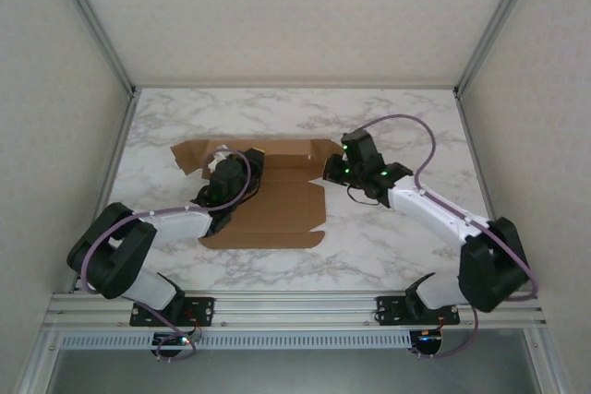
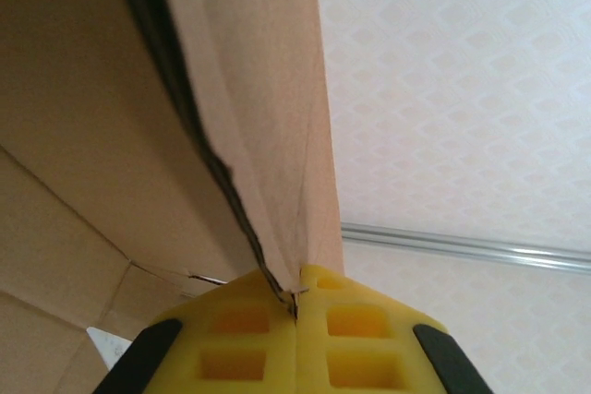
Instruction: Fold the paper box
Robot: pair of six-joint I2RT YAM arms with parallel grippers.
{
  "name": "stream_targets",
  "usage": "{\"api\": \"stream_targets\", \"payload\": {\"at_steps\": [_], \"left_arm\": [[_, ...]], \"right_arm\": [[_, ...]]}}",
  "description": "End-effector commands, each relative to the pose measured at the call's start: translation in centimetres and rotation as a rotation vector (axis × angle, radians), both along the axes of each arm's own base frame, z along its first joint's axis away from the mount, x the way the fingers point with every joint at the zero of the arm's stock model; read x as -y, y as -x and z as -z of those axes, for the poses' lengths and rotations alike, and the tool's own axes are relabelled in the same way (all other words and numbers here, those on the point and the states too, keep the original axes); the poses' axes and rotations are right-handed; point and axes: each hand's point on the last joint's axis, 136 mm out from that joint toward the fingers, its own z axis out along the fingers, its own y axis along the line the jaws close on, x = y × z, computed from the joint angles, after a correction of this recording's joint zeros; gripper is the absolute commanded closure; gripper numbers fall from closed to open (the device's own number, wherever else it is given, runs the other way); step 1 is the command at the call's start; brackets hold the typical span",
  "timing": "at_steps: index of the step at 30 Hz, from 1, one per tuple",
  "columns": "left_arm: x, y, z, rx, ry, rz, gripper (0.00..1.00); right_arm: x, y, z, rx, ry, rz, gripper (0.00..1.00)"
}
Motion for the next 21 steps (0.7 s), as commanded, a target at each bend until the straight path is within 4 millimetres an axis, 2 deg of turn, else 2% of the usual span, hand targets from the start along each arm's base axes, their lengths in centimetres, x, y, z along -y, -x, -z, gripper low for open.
{"api": "stream_targets", "payload": {"at_steps": [1,4,8,10,15,19,21], "left_arm": [[-1.2,0.2,1.0,-0.058,-0.026,-0.072,1.0],[-1.8,0.3,0.8,-0.08,-0.049,-0.106,1.0],[-2.2,0.2,1.0,-0.113,-0.086,-0.131,1.0],[-2.2,0.1,1.4,-0.126,-0.073,-0.141,1.0],[-1.8,-0.6,1.6,-0.146,-0.055,-0.151,1.0],[-1.8,-1.1,1.6,-0.155,-0.06,-0.16,1.0],[-1.9,-1.2,1.7,-0.161,-0.056,-0.164,1.0]], "right_arm": [[1.0,-0.2,3.8,-0.067,0.132,0.018,1.0],[0.8,-1.9,4.9,-0.083,0.155,0.024,1.0],[0.6,-5.1,5.1,-0.092,0.124,0.023,1.0],[-0.3,-6.6,5.2,-0.104,0.074,-0.005,1.0],[-1.0,-9.1,5.8,-0.103,0.063,-0.032,0.91],[-0.6,-10.5,7.0,-0.119,0.041,-0.022,1.0],[-0.8,-10.6,7.6,-0.135,0.033,-0.027,1.0]]}}
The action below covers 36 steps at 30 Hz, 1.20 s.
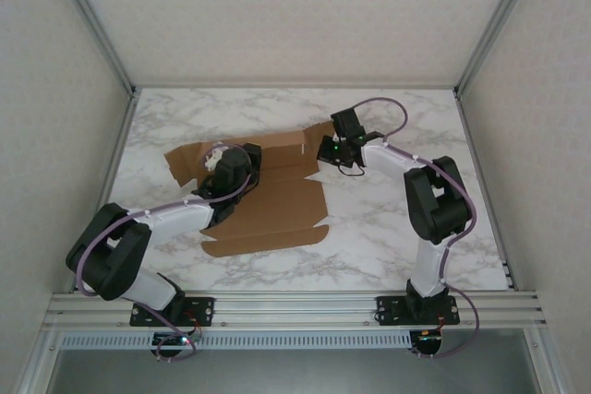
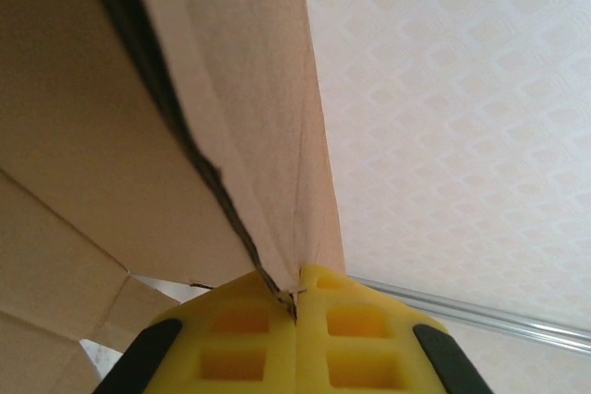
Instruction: Fold the paper box
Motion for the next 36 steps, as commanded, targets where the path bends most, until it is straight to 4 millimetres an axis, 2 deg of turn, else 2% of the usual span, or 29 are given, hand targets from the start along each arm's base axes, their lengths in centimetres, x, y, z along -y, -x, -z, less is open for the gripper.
{"api": "stream_targets", "payload": {"at_steps": [1,6,15,18,23,26,36], "left_arm": [[-0.7,0.2,2.2,-0.083,-0.041,-0.032,1.0],[-0.8,0.1,2.6,-0.097,-0.048,-0.036,1.0],[-0.8,0.2,2.5,-0.092,-0.041,-0.031,1.0],[-0.8,0.2,2.5,-0.091,-0.04,-0.032,1.0],[-0.7,0.2,2.4,-0.089,-0.031,-0.027,1.0],[-0.6,0.2,2.4,-0.09,-0.027,-0.026,1.0],[-0.5,0.2,2.5,-0.092,-0.027,-0.019,1.0]], "right_arm": [[-0.5,-0.4,1.0,-0.027,-0.032,-0.026,1.0],[-0.6,0.1,2.8,-0.056,-0.043,-0.014,1.0],[-1.2,0.6,4.4,-0.104,-0.034,-0.053,1.0],[-2.4,1.2,3.9,-0.115,-0.103,-0.091,0.99],[-4.1,1.7,1.6,-0.085,-0.21,-0.136,0.97],[-4.9,2.0,1.1,-0.085,-0.24,-0.158,0.97],[-7.8,3.0,2.5,-0.118,-0.258,-0.207,0.95]]}}
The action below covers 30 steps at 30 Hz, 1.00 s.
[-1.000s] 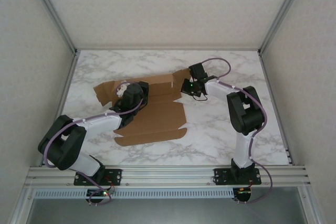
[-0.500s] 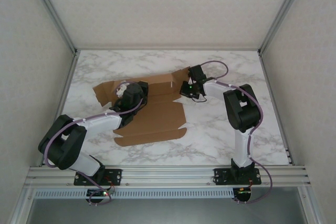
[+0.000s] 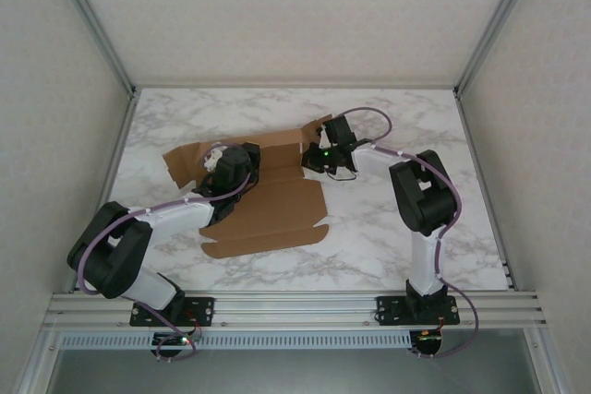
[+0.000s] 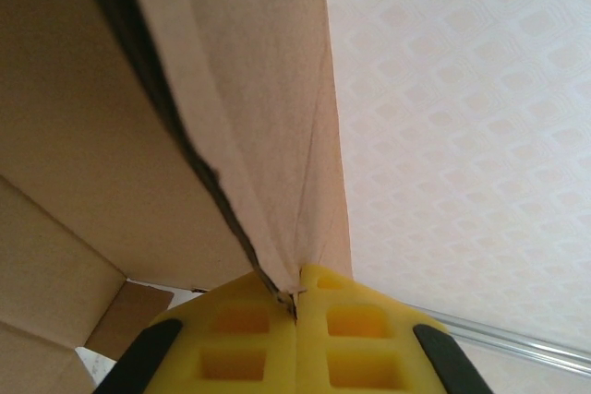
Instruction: Fold the paper box
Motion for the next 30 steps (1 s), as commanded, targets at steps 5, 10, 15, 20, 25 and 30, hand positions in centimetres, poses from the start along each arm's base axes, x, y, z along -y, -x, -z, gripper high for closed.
{"api": "stream_targets", "payload": {"at_steps": [5,10,15,20,25,30], "left_arm": [[0.1,0.6,2.3,-0.076,-0.033,0.018,1.0],[0.1,0.7,2.5,-0.077,-0.029,0.02,1.0],[-0.2,0.9,2.5,-0.079,-0.032,0.013,1.0],[-0.9,1.1,2.1,-0.072,-0.035,-0.003,1.0],[-1.3,1.2,2.2,-0.076,-0.038,-0.005,1.0],[-1.4,1.1,1.9,-0.074,-0.033,0.003,1.0]], "right_arm": [[-1.0,0.8,3.8,-0.07,0.052,0.001,0.96],[-0.4,1.3,6.0,-0.107,0.098,0.029,0.96],[-0.7,1.2,2.9,-0.037,0.05,0.012,0.93],[0.1,2.2,-3.2,0.106,0.025,-0.057,0.88],[2.2,3.8,-7.9,0.217,0.037,-0.109,0.89],[6.2,3.6,-13.3,0.374,0.066,-0.037,0.89]]}}
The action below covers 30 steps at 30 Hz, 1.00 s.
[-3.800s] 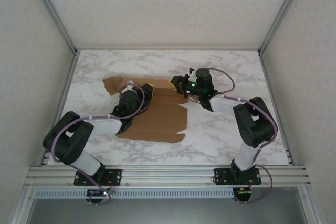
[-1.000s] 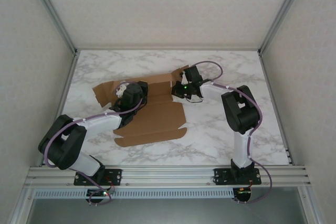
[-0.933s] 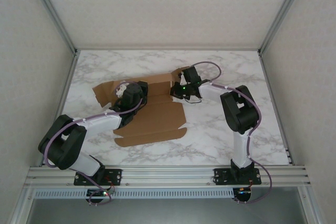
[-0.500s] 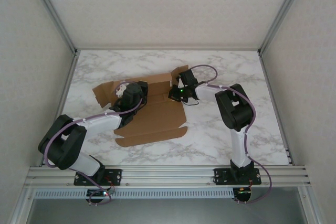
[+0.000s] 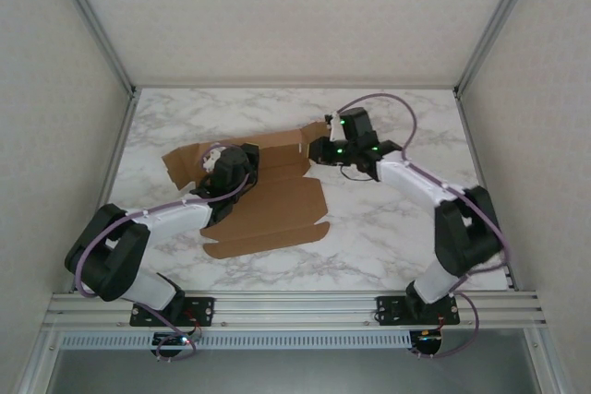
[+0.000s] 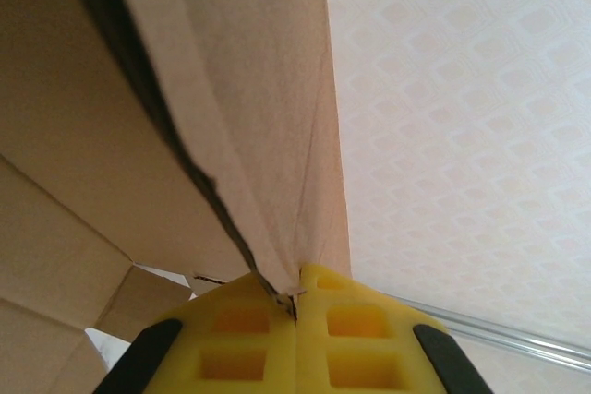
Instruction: Fold the paper box
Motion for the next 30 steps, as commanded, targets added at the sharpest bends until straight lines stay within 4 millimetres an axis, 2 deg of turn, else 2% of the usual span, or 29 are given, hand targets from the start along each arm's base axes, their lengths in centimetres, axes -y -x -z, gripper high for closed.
{"api": "stream_targets", "payload": {"at_steps": [1,4,7,10,12,15,18,22,25,30], "left_arm": [[-1.0,0.8,1.8,-0.069,-0.043,-0.001,1.0],[-1.1,0.7,1.4,-0.062,-0.039,0.002,1.0],[-1.0,0.5,0.9,-0.059,-0.039,0.015,1.0],[-0.7,0.4,0.8,-0.062,-0.043,0.034,1.0],[-0.5,0.4,0.8,-0.064,-0.041,0.046,1.0],[-0.4,0.5,1.2,-0.075,-0.049,0.056,1.0],[-0.5,0.6,1.5,-0.086,-0.055,0.061,1.0],[-0.3,0.5,1.4,-0.085,-0.051,0.079,1.0],[-0.2,0.3,1.2,-0.083,-0.059,0.092,1.0],[-0.2,0.1,1.2,-0.083,-0.053,0.11,1.0]], "right_arm": [[4.0,-0.2,-1.6,0.093,0.071,0.073,0.88],[8.5,-2.2,-2.6,0.166,0.136,0.251,0.86],[11.8,-4.4,-1.6,0.175,0.203,0.355,0.83],[14.0,-6.9,-0.1,0.19,0.317,0.396,0.8],[14.7,-8.6,0.9,0.209,0.348,0.379,0.8],[14.3,-10.6,2.8,0.297,0.442,0.266,0.82],[12.5,-11.3,4.5,0.388,0.488,0.093,0.83],[8.7,-9.7,5.3,0.426,0.361,-0.132,0.8],[6.9,-8.6,5.7,0.414,0.309,-0.218,0.75],[4.2,-6.1,5.4,0.452,0.257,-0.345,0.73]]}}
